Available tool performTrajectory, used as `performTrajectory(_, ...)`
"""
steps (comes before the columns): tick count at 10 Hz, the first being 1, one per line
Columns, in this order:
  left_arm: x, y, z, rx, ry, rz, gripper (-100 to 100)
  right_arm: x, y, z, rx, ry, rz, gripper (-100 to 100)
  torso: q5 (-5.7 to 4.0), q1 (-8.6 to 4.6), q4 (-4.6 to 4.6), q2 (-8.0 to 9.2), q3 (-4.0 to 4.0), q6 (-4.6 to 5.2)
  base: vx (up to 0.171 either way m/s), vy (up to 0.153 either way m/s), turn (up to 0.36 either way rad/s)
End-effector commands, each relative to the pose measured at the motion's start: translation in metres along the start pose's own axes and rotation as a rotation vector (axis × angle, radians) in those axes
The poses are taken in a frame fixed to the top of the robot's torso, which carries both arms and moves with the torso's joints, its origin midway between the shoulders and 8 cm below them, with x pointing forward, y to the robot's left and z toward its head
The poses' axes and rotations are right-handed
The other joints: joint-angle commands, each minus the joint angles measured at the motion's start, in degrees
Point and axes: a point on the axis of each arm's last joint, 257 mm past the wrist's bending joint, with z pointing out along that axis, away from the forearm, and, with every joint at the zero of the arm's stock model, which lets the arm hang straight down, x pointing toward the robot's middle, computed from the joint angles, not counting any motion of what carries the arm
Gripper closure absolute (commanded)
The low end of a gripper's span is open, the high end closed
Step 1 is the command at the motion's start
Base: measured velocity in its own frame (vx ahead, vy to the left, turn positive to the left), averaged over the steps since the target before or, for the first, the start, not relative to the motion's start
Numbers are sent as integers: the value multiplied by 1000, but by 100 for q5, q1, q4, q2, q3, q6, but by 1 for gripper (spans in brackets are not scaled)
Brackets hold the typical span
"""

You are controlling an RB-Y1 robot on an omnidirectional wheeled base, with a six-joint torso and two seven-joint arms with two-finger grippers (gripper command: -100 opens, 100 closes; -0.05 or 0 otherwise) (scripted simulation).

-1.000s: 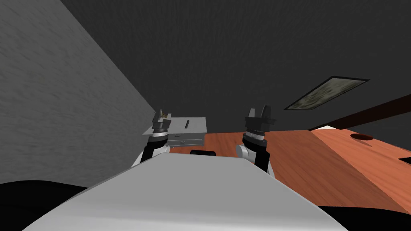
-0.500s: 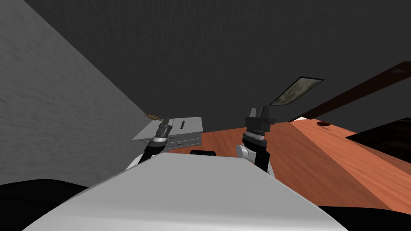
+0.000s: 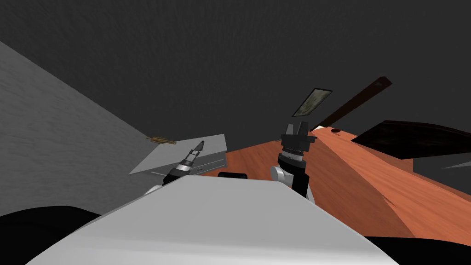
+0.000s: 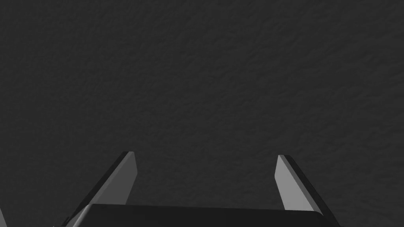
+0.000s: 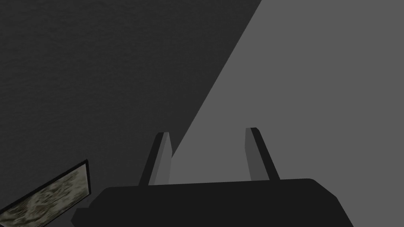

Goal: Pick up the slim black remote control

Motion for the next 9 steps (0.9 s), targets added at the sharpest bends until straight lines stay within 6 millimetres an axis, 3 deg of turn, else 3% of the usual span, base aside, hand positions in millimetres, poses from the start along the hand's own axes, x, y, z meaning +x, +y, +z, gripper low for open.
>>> performTrajectory(1, 20, 17, -17, -48, 79, 83, -100, 0, 0, 0, 0, 0, 0, 0, 0, 0, 0, 0, 0, 0, -2, -22, -246)
performTrajectory(2, 34, 32, -31, -88, 142, 142, -100, 0, 0, 0, 0, 0, 0, 0, 0, 0, -1, -1, -1, 3, -3, -29, -398)
performTrajectory(3, 35, 31, -31, -86, 147, 152, -100, 0, 0, 0, 0, 0, 0, 0, 0, 0, -1, -2, -1, 4, -3, -14, -167)
performTrajectory(5, 64, 60, -63, -153, 284, 270, -100, 0, 0, 0, 0, 0, 0, 0, 1, 5, -1, -3, -2, 4, 0, -16, -391)
performTrajectory(6, 66, 60, -64, -150, 291, 289, -100, 0, 0, 0, 0, 0, 0, 0, 1, 5, -1, -2, -1, 3, -1, -2, -107)
performTrajectory(8, 93, 87, -102, -199, 439, 407, -100, 0, 0, 0, 0, 0, 0, 0, 2, 8, -1, -5, -3, 2, 5, -8, -305)
performTrajectory(9, 94, 87, -103, -194, 446, 427, -100, 0, 0, 0, 0, 0, 0, 0, 2, 11, -1, -6, -3, 2, 6, 4, -212)
